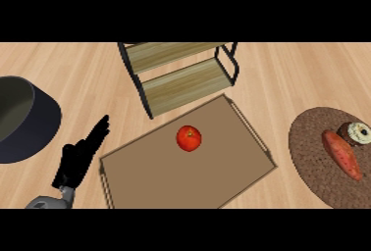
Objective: Pick the sweet potato from the placemat and place it in the tiered shelf
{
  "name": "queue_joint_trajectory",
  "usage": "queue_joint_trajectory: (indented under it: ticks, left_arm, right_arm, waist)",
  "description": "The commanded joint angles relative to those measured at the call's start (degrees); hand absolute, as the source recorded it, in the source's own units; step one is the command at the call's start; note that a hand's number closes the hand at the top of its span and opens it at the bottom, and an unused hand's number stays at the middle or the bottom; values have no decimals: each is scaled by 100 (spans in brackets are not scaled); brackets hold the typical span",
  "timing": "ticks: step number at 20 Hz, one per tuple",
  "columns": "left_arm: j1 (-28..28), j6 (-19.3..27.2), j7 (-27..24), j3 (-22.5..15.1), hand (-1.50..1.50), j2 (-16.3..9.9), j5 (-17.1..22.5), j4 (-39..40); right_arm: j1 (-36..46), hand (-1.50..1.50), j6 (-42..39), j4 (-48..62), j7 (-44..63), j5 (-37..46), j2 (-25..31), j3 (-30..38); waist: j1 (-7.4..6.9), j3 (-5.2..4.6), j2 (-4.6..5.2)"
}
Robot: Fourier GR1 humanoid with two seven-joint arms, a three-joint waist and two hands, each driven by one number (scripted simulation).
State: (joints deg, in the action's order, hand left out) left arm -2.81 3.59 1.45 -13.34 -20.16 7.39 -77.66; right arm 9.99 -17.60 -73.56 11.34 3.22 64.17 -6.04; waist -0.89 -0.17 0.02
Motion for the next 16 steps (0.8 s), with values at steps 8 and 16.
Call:
queue_joint_trajectory:
  ticks: [8,16]
  left_arm:
    - [70,86,57,54,0,260,-303,-114]
    - [269,-157,-14,195,0,366,-486,-34]
  right_arm:
    - [586,-150,-305,-1204,2586,813,-1439,-870]
    - [810,-150,-649,-380,2764,1655,-2152,-792]
  waist:
    - [70,13,-8]
    - [55,17,1]
